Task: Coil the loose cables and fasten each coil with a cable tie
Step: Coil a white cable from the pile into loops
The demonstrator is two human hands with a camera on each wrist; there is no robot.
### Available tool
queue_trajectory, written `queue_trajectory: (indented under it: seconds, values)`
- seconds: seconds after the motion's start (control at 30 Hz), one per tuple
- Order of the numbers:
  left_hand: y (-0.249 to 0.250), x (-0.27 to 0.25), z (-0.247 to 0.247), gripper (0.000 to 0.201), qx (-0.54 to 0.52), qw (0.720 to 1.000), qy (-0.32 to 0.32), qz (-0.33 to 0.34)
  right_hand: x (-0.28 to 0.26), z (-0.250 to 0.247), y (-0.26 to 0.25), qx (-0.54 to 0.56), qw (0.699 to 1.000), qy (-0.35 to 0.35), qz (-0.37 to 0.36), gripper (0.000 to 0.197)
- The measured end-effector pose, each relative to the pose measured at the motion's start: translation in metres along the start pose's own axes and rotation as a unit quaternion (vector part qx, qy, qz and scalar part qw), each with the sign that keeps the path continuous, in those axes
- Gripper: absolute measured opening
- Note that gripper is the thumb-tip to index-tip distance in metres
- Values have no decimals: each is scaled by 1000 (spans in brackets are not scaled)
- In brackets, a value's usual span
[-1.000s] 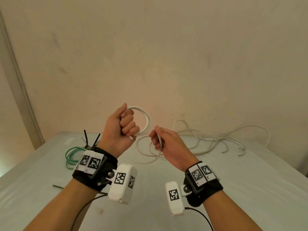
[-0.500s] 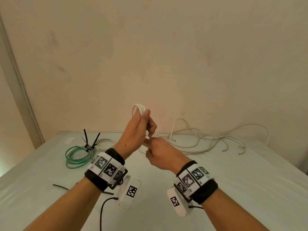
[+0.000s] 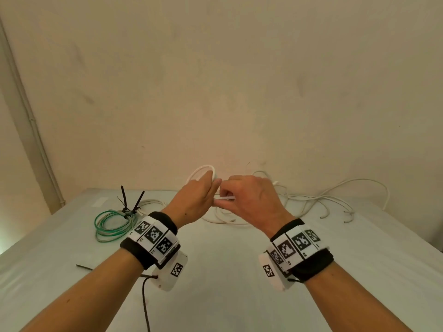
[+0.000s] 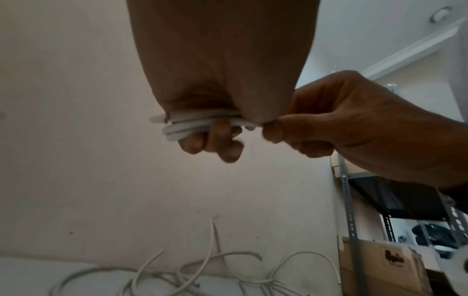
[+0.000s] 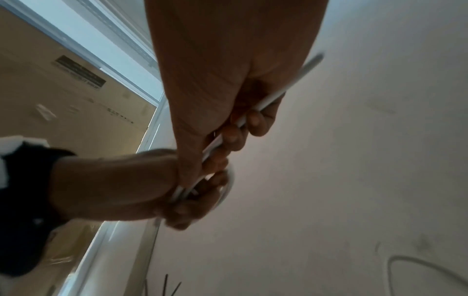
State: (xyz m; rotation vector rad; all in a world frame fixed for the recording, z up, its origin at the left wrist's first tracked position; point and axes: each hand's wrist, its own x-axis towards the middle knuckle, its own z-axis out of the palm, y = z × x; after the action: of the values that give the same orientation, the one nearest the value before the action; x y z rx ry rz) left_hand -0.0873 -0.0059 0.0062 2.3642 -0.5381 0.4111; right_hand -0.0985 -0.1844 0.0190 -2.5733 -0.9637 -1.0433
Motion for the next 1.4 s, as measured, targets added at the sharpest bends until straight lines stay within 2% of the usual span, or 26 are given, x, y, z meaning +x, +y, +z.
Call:
queue_trajectory:
  seconds: [0.07, 0.13, 0.17, 0.23, 0.33, 0.53, 0.67, 0.8, 0.83, 0.87, 0.9, 0.97, 1.0, 1.03, 1.07, 1.1, 1.17, 1.3, 1.33, 1.4]
  values:
    - [-4, -4, -4, 42, -64, 997, -18, -39, 2, -5, 11, -22, 998, 47, -30, 40]
    - [-2, -9, -10, 51, -190, 977, -56, -83, 3, -7, 24, 24, 998, 55, -28, 38]
    - [2, -12, -14, 54, -254, 959, -71, -101, 3, -7, 29, 89, 995, 46, -1, 34]
    - [11, -17, -20, 56, -357, 921, -88, -124, 2, -4, 31, 232, 969, 34, 75, 26]
    - [21, -18, -22, 51, -464, 868, -109, -140, -5, 8, 20, 319, 935, 20, 152, 24]
    - [18, -14, -15, 41, -566, 807, -74, -154, -13, 24, -8, 413, 876, 22, 247, 35]
    - [16, -16, -12, 43, -601, 778, -35, -180, -8, 20, -26, 493, 815, 7, 306, 34]
    - [20, -16, -12, 52, -643, 737, -26, -206, -6, 18, -37, 468, 821, -21, 328, 28]
    - [21, -15, -11, 51, -655, 726, -28, -209, -6, 19, -39, 481, 808, -21, 339, 26]
    - [22, -16, -11, 50, -663, 718, -29, -210, -6, 20, -40, 519, 779, -17, 351, 24]
    - [22, -16, -11, 49, -667, 714, -28, -209, -5, 21, -40, 577, 733, -12, 360, 21]
    - [20, -18, -11, 48, -672, 711, -25, -206, -3, 19, -38, 695, 619, -12, 365, 17]
    - [19, -19, -12, 48, -672, 712, -22, -203, -3, 17, -37, 732, 574, -13, 367, 16]
    - [19, -19, -12, 47, -671, 714, -19, -200, -2, 15, -34, 753, 546, -12, 367, 15]
    - [19, -19, -12, 47, -668, 718, -12, -197, -1, 14, -33, 763, 533, -9, 366, 15]
    - [20, -19, -12, 47, -663, 723, -4, -196, 0, 14, -32, 766, 529, -6, 365, 16]
    - [22, -18, -12, 46, -636, 745, 16, -199, 2, 13, -34, 756, 542, 1, 366, 22]
    - [16, -25, -8, 45, -529, 826, 55, -186, 3, 18, -44, 720, 574, 16, 390, 28]
    - [14, -28, -8, 46, -523, 830, 59, -185, 3, 21, -47, 713, 582, 16, 391, 28]
    - [9, -33, -10, 46, -553, 807, 47, -200, 3, 28, -54, 697, 601, 21, 391, 30]
